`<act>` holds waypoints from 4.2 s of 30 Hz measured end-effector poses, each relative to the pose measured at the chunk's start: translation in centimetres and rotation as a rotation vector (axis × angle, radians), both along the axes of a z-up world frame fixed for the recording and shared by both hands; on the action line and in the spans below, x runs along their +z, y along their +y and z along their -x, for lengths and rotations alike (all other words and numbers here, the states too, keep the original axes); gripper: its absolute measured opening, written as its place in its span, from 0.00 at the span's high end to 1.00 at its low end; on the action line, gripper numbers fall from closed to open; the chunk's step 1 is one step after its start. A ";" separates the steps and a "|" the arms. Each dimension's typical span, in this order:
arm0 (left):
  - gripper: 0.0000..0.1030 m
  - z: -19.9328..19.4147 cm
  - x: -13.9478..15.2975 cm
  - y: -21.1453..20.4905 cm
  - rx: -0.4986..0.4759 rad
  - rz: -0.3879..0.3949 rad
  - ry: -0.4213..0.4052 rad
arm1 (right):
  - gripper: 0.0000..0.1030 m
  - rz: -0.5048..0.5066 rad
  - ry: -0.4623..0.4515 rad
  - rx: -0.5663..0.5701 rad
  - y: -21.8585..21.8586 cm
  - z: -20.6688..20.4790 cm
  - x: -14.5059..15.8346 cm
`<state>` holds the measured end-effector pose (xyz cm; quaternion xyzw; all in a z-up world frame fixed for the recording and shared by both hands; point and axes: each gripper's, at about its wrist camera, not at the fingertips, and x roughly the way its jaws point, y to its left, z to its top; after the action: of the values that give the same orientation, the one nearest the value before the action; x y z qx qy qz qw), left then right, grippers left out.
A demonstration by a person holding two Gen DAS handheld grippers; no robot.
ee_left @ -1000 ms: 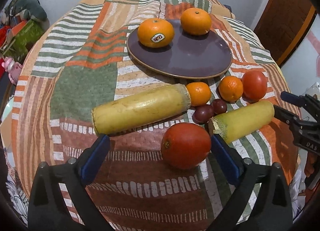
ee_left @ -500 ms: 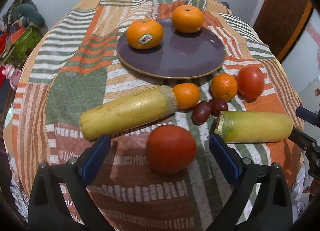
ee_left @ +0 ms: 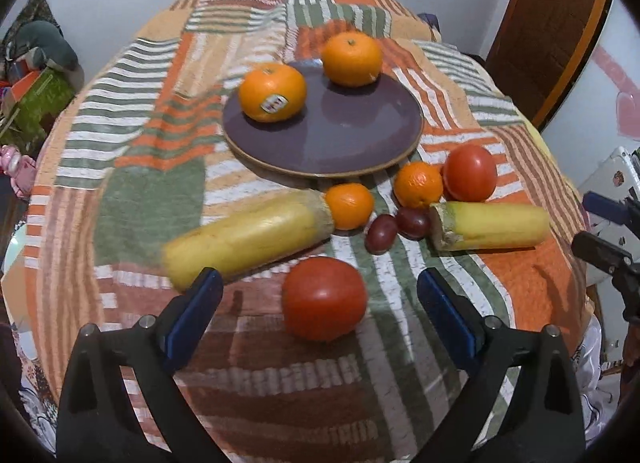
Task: Organize fruits
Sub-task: 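Move the right tool to the long yellow cylinder and grasp its end, then lift the yellow cylinder upright with the right tool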
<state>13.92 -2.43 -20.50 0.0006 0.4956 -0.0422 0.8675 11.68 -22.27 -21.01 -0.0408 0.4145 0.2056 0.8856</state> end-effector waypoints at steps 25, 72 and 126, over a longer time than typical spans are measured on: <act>0.04 -4.6 -1.8 4.8 -0.058 -0.033 0.031 | 0.14 0.024 0.159 0.117 5.2 -4.7 -4.7; 0.69 3.2 1.2 8.3 -0.037 0.016 0.066 | 0.62 0.086 0.102 0.133 2.4 0.2 -2.3; 0.62 -0.4 -2.5 7.2 0.004 0.019 0.101 | 0.66 0.045 0.109 0.106 4.3 -2.5 -2.9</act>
<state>14.31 4.79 -22.96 -0.0107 0.5384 -0.0452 0.8414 14.17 -17.92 -23.93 -0.0715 0.4641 0.2445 0.8484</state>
